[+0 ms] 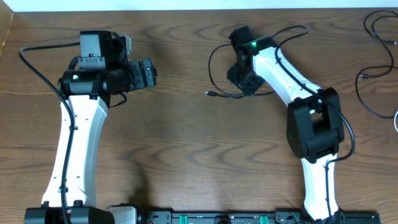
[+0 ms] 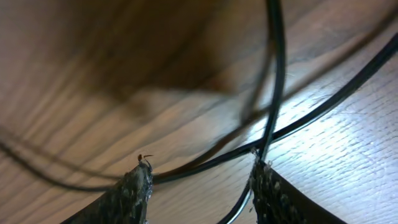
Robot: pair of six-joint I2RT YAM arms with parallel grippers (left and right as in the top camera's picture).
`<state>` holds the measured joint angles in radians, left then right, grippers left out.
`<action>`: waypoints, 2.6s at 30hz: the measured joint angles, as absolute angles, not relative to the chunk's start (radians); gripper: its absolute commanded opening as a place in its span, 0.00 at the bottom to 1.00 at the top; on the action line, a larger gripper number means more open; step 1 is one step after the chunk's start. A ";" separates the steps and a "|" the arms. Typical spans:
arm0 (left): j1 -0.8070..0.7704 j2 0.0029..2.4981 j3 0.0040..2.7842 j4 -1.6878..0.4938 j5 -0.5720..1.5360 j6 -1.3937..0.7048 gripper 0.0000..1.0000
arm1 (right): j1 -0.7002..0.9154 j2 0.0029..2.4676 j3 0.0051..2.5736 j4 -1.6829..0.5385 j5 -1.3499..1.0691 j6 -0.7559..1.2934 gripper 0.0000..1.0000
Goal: Untangle cables
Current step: 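Lower the right gripper onto the black cable loop and grasp it, then carry the black cable to the back right corner with the right gripper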
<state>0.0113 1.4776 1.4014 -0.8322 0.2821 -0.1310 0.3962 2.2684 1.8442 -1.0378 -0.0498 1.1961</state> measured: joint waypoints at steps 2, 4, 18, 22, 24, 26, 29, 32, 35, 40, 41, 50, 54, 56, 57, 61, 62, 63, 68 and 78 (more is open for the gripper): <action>0.011 1.478 1.401 -0.832 0.282 -0.131 0.93 | 0.396 2.284 1.844 -1.047 -0.048 1.199 0.50; 0.011 1.478 1.401 -0.833 0.282 -0.131 0.93 | 0.396 2.291 1.842 -1.053 -0.044 1.199 0.50; 0.011 1.478 1.401 -0.832 0.282 -0.131 0.93 | 0.396 2.297 1.842 -1.088 0.041 1.198 0.51; 0.011 1.478 1.401 -0.833 0.282 -0.131 0.93 | 0.396 2.316 1.842 -1.086 0.056 1.198 0.49; 0.011 1.478 1.401 -0.832 0.282 -0.131 0.93 | 0.396 2.326 1.846 -1.081 0.058 1.199 0.41; 0.011 1.478 1.401 -0.832 0.282 -0.131 0.93 | 0.396 2.330 1.849 -1.077 0.060 1.199 0.19; 0.011 1.478 1.401 -0.833 0.282 -0.131 0.93 | 0.396 2.335 1.856 -1.060 0.060 1.170 0.01; 0.011 1.478 1.401 -0.832 0.282 -0.131 0.93 | 0.396 2.335 1.857 -1.007 0.042 1.040 0.01; 0.011 1.478 1.401 -0.832 0.282 -0.131 0.93 | 0.386 2.337 1.858 -0.939 -0.032 0.826 0.01; 0.011 1.478 1.401 -0.832 0.282 -0.131 0.93 | 0.344 2.334 1.860 -0.941 -0.111 0.509 0.01; 0.011 1.478 1.401 -0.832 0.282 -0.131 0.93 | 0.328 2.325 1.857 -0.941 -0.118 0.449 0.01; 0.011 1.478 1.401 -0.832 0.282 -0.131 0.93 | 0.116 1.959 1.853 -0.909 -0.127 0.273 0.01; 0.011 1.478 1.401 -0.832 0.282 -0.131 0.93 | -0.094 1.819 1.856 -0.865 -0.070 0.260 0.01; 0.011 1.478 1.401 -0.832 0.282 -0.131 0.93 | -0.212 1.798 1.856 -0.836 -0.045 0.256 0.01; 0.011 1.478 1.401 -0.832 0.282 -0.131 0.93 | -0.243 1.798 1.856 -0.822 -0.043 0.255 0.01; 0.011 1.478 1.401 -0.832 0.282 -0.131 0.93 | -0.369 1.816 1.856 -0.784 -0.025 0.252 0.01; 0.011 1.478 1.401 -0.832 0.282 -0.131 0.93 | -0.389 1.825 1.856 -0.775 -0.026 0.251 0.01; 0.011 1.478 1.401 -0.833 0.282 -0.131 0.93 | -0.405 1.834 1.856 -0.761 -0.029 0.249 0.01; 0.011 1.478 1.401 -0.832 0.282 -0.131 0.93 | -0.443 1.926 1.856 -0.591 -0.046 0.229 0.01; 0.011 1.478 1.401 -0.832 0.282 -0.131 0.93 | -0.446 2.020 1.855 -0.539 -0.019 0.196 0.99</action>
<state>0.0113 1.4776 1.4014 -0.8318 0.2817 -0.1310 -0.4461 2.0205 1.8553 -0.5392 -0.0185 0.1959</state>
